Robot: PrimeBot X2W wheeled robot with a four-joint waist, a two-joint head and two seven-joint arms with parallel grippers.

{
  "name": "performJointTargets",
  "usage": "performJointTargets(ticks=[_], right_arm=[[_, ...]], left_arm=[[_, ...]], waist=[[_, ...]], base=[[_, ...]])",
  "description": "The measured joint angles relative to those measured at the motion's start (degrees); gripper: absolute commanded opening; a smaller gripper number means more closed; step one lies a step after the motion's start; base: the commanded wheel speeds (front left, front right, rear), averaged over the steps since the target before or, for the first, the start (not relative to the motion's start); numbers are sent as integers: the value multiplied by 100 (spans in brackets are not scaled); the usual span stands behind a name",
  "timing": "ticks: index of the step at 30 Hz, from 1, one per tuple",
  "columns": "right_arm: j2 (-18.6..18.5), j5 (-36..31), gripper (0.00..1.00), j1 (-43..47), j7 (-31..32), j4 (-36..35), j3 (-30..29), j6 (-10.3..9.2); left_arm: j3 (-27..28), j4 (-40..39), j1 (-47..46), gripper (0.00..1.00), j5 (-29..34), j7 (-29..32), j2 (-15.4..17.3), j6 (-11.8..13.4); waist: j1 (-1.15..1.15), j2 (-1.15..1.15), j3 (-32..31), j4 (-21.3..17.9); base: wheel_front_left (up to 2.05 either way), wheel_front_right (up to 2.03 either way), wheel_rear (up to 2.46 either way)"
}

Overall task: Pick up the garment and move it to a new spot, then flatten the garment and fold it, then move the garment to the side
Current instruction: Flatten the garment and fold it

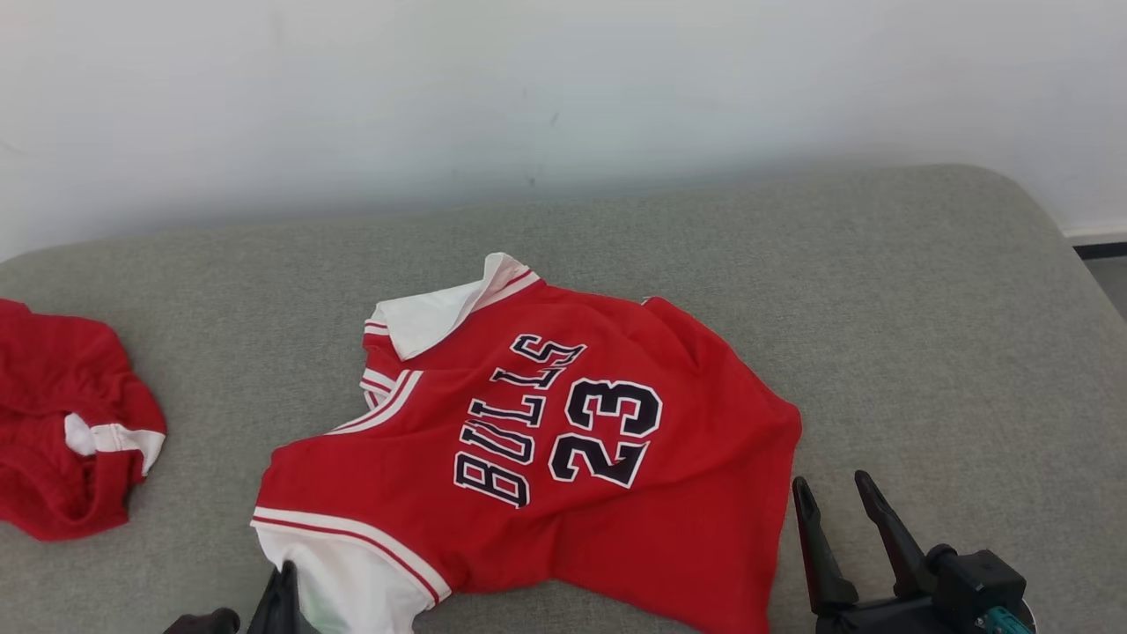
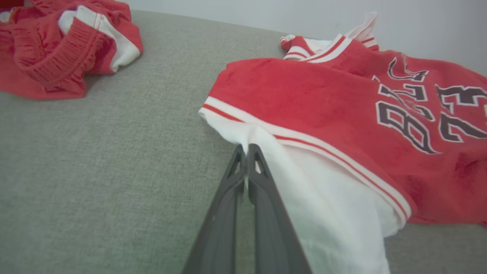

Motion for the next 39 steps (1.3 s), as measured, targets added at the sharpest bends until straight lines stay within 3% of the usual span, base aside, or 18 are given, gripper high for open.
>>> performJointTargets(ticks=[10,16,17,18,25,31,39], right_arm=[[68,0,100,184,-1,-1,-168,0],[79,-2,100,178,0,2,-151,0],[76,-2,100,178,0,26,-138,0],[73,-1,100,177,0,49,-129,0],[-22,7,100,157,0,308,-269,0],[-180,24,100,-13,46,708,-426,0],[-380,143,100,-545,550,1326,-471,0]], left_arm=[[-74,-1594,840,0,278,123,8,205],[-35,-1935,1219,0,180,348,5,310],[-51,-1908,1219,33,183,383,14,334],[-58,-1891,1218,100,232,352,22,364],[98,-2037,1095,100,313,30,8,453],[380,-2909,1033,100,717,-13,-78,550],[649,-3483,1044,100,1125,-13,-109,400]], waist=[[0,0,-182,493],[-1,0,-165,657],[0,0,-153,658],[0,0,-144,654],[0,0,-145,583],[0,0,-163,618],[0,0,-131,781]], base=[[0,0,0],[0,0,0],[0,0,0],[0,0,0],[0,0,0],[0,0,0],[0,0,0]])
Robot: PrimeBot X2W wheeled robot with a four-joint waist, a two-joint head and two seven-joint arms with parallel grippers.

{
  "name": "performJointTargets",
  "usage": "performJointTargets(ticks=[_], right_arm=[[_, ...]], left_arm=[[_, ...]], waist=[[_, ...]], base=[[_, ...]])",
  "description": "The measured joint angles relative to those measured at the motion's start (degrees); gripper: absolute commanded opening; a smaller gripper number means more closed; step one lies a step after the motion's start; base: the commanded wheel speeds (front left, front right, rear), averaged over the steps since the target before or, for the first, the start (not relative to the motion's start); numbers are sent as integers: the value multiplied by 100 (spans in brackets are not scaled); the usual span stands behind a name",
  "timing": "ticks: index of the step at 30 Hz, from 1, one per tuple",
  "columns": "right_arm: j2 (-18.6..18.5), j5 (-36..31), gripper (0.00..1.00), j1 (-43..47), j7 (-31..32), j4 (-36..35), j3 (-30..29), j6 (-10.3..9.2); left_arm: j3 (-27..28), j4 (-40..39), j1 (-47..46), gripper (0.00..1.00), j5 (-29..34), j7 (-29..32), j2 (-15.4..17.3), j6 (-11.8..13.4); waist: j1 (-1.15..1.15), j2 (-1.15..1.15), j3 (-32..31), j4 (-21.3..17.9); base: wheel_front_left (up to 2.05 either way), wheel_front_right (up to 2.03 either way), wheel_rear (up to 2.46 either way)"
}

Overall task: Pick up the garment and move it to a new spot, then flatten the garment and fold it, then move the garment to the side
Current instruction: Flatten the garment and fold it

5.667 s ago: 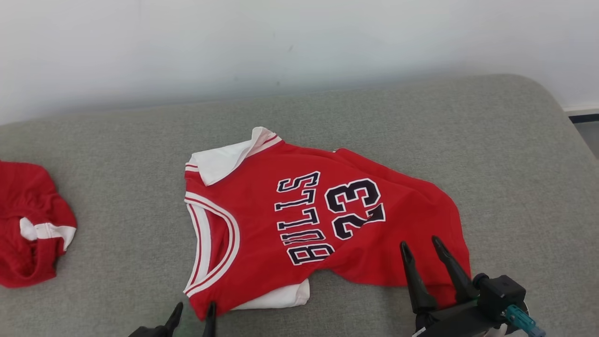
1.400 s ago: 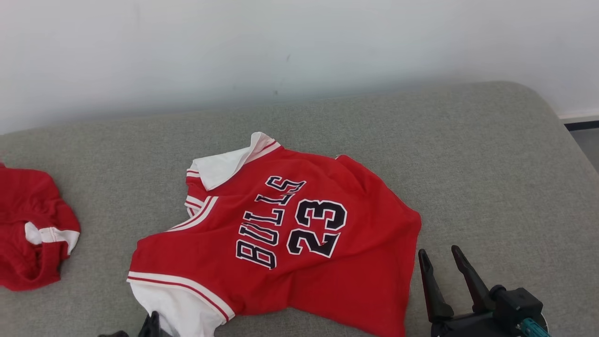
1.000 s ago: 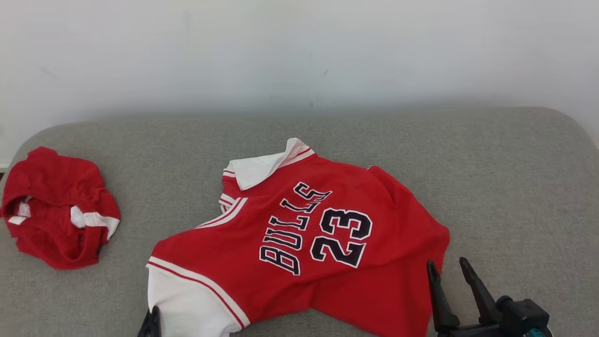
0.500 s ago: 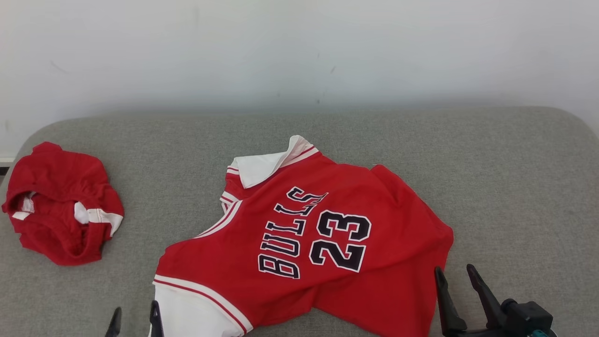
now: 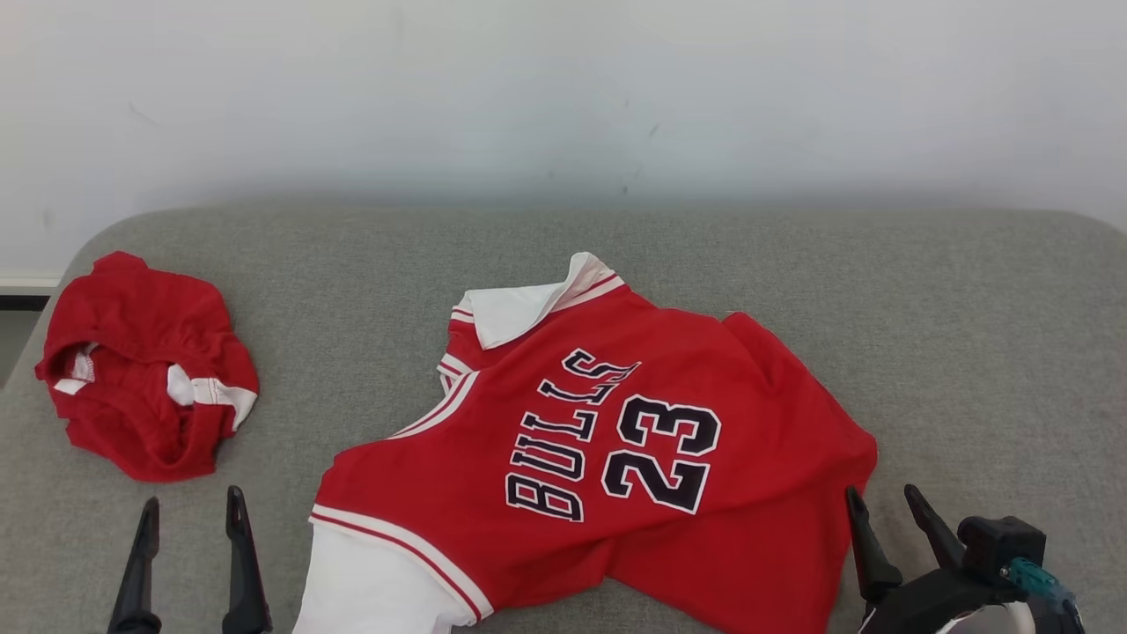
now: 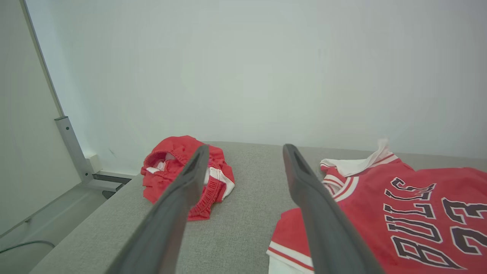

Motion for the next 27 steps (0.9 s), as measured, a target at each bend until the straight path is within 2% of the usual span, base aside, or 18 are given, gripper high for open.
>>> performJointTargets(ticks=[6,9,15,16,17,18,22,27], right_arm=[[-79,134,100,-416,270,639,33,0],[-63,240,100,-670,573,1187,245,0],[-56,470,100,-1007,840,1831,499,0],[-44,530,79,-1051,833,1867,567,0],[-42,602,22,-1088,826,1902,631,-1],[-45,673,0,-1136,826,1937,698,-1],[-224,821,0,-1544,777,2011,890,0],[-780,886,0,-2507,638,1992,889,0]], left_arm=[[56,7,23,100,256,0,79,-43],[-90,259,53,100,555,24,209,5],[-131,285,-4,100,505,29,199,2],[-127,292,-4,100,452,27,192,-9],[-122,292,-4,100,342,26,172,-63],[-105,302,-4,100,250,25,149,-88],[-44,390,0,100,194,15,158,-100],[-111,446,-137,100,185,1,116,-138]], waist=[[0,0,12,108],[0,0,26,149],[0,0,67,198],[0,0,72,200],[0,0,77,199],[0,0,81,193],[0,0,131,150],[0,0,212,184]], base=[[0,0,0],[0,0,0],[0,0,0],[0,0,0],[0,0,0],[0,0,0],[0,0,0],[0,0,0]])
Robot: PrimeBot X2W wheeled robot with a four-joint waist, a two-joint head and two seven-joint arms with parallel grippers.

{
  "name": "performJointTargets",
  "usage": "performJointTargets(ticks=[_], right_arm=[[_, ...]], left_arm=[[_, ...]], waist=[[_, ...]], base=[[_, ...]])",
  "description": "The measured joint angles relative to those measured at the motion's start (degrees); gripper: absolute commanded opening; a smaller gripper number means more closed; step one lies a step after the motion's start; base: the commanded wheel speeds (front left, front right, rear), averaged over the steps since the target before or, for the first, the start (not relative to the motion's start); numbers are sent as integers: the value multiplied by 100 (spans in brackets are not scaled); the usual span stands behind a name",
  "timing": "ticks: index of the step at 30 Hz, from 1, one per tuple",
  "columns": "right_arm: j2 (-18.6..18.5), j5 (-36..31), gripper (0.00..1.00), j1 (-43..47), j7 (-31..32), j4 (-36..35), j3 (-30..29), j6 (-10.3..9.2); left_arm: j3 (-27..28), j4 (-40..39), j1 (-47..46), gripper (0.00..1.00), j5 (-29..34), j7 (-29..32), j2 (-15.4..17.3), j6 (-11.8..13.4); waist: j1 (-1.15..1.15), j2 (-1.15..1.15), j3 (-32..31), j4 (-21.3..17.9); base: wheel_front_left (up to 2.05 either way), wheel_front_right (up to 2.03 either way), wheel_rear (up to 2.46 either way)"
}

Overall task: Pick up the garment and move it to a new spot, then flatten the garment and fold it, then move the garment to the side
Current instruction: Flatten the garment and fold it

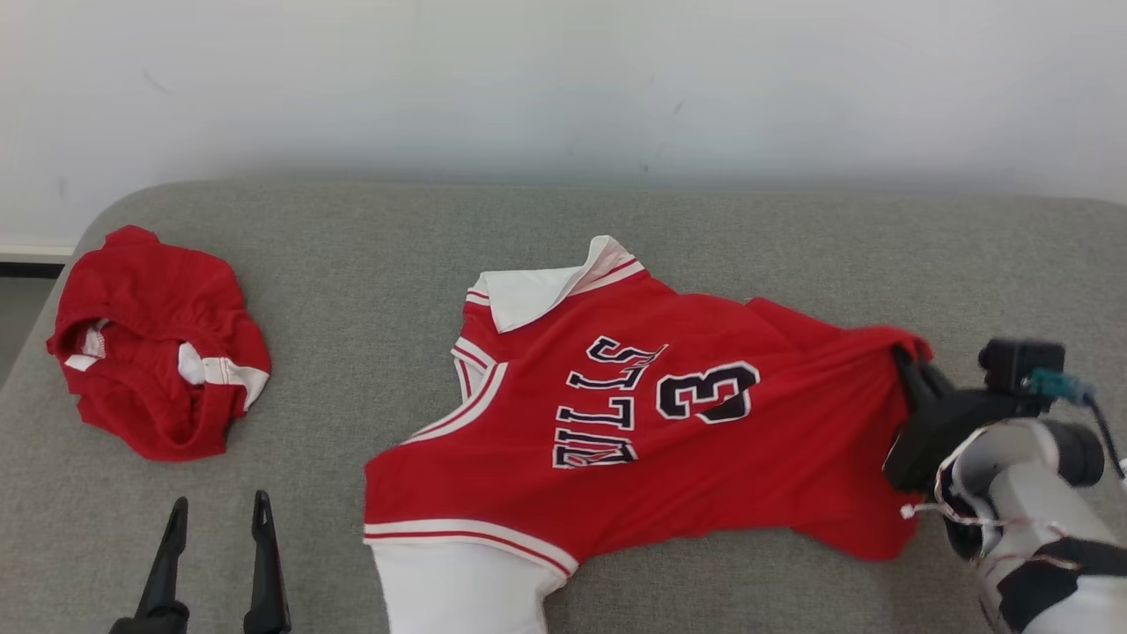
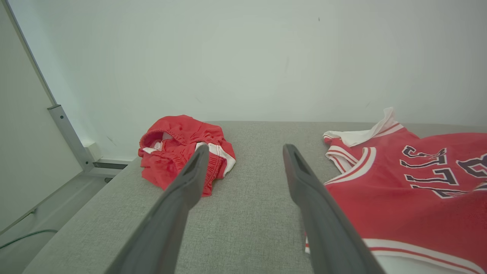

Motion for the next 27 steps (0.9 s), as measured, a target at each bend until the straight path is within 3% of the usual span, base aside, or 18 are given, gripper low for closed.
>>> performJointTargets(ticks=[8,9,10,18,27], right_arm=[[-252,124,0,-854,380,505,259,0],[-243,144,46,-896,411,602,331,0],[-246,152,100,-935,422,689,405,0],[-323,264,100,-922,-243,929,722,0],[-697,636,100,13,-1049,25,694,0]], left_arm=[[-171,115,-248,100,19,-1,-109,-65],[-178,154,-266,100,19,-1,-113,-73],[-179,182,-288,100,18,-1,-122,-100],[-99,314,-301,100,14,-1,-167,-114],[15,291,-42,100,30,-1,-175,-108]], waist=[[0,0,162,207],[0,0,187,232],[1,0,210,254],[0,0,177,233],[-1,0,-67,-202]], base=[[0,0,0],[0,0,0],[0,0,0],[0,0,0],[0,0,0]])
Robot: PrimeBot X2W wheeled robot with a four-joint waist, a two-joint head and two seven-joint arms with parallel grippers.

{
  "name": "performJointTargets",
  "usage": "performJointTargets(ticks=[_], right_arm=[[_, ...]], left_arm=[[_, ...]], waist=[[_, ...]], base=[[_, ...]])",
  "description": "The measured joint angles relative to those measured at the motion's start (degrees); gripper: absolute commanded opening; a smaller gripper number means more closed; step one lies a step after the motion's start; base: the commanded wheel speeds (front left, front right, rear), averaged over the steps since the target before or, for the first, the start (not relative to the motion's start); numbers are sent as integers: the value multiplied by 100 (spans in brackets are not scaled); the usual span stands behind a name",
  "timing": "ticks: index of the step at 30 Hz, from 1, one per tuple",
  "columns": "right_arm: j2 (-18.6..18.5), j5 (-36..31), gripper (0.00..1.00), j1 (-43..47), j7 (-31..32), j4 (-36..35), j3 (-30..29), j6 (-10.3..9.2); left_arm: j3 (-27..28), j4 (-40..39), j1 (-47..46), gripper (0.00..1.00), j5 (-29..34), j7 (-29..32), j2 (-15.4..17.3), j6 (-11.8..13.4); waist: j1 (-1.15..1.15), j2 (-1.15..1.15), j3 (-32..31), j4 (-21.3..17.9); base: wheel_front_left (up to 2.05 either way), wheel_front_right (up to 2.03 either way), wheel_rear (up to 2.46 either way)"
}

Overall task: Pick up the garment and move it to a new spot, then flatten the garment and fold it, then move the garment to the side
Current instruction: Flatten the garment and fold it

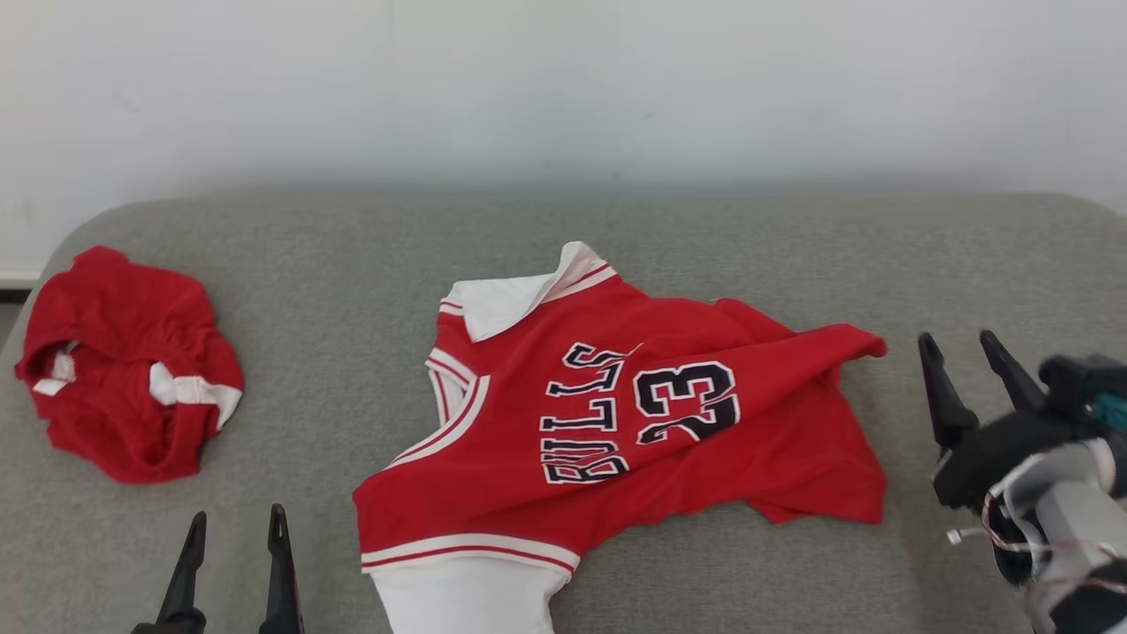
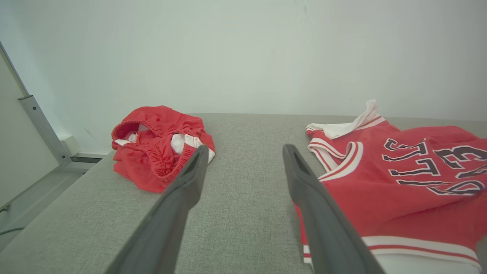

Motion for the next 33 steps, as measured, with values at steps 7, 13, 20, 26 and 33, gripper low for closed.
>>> performJointTargets(ticks=[7,13,20,26,33], right_arm=[[21,-25,100,1332,-100,-887,-527,0],[356,-155,100,2140,-27,-1480,-765,0],[579,-389,100,2396,270,-1790,-1054,0],[665,-541,100,2364,390,-1790,-1229,0],[749,-788,100,1964,402,-1427,-1302,0]], left_arm=[[-21,-68,87,100,7,0,-34,10],[-31,-66,85,100,5,0,-51,-5],[-152,348,147,100,-175,7,-88,-135],[-486,767,310,100,-400,288,-114,-318],[-918,1371,322,100,-868,447,-169,-459]], waist=[[0,0,-127,-261],[0,0,-91,-311],[0,0,-101,-252],[0,0,-65,-137],[1,0,75,-31]], base=[[0,0,0],[0,0,0],[0,0,0],[0,0,0],[0,0,0]])
